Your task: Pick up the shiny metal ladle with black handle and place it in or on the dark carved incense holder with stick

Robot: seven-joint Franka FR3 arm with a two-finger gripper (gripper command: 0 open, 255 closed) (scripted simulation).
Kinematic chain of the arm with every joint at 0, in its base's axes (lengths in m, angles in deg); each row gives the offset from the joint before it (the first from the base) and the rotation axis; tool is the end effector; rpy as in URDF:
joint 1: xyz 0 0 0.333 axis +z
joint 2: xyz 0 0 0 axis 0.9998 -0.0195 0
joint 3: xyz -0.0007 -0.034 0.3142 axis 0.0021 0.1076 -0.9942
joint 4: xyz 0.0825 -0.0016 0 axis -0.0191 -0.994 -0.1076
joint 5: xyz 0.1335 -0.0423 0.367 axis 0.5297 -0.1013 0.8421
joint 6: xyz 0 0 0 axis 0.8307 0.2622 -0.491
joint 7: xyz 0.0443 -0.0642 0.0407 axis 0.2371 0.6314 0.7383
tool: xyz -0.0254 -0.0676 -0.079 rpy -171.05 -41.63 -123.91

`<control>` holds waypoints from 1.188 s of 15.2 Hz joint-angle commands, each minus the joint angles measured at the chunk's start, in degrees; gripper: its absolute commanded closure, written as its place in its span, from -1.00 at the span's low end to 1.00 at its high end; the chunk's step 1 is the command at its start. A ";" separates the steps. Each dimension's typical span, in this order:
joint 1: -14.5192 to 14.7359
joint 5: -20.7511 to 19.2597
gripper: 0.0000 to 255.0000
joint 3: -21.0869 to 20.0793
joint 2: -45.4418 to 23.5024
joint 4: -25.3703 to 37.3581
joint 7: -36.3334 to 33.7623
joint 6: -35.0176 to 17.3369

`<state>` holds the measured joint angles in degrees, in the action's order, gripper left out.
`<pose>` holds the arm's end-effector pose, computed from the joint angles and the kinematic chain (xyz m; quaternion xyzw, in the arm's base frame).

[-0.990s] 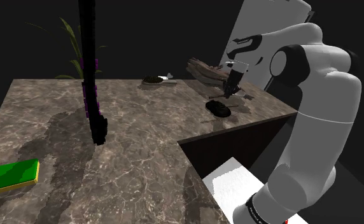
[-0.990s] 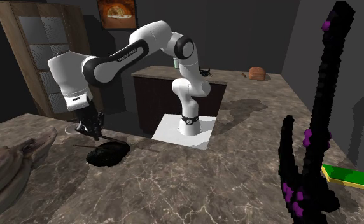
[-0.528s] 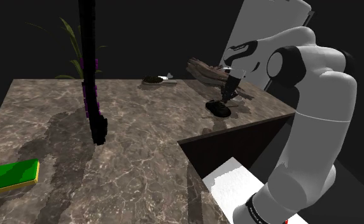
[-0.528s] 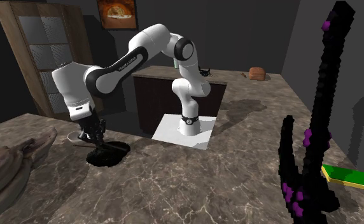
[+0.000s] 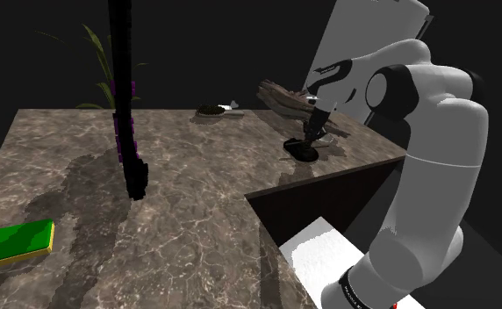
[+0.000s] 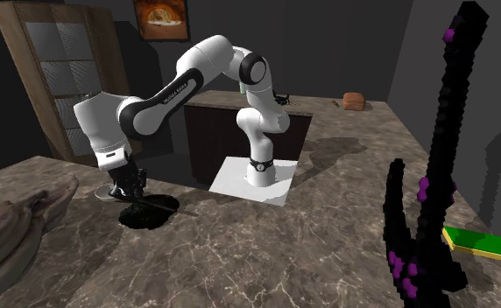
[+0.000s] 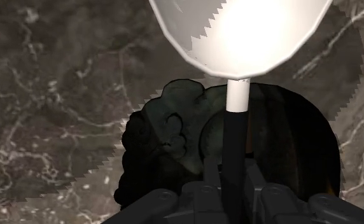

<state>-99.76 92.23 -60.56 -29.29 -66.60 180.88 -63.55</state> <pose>0.5138 -0.3742 0.3646 -0.7707 -0.6329 -0.0126 0.0719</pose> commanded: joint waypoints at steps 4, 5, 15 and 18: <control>0.00 0.00 -1.00 0.00 0.00 0.00 0.00 -0.01; 0.00 0.00 -1.00 0.00 0.00 0.00 0.00 -0.01; -0.49 -1.06 -1.00 0.60 1.13 5.85 -0.79 6.76; -0.49 -1.05 -1.00 0.60 1.12 5.86 -0.79 6.76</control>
<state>-100.25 91.18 -59.96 -28.15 -60.78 180.09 -56.82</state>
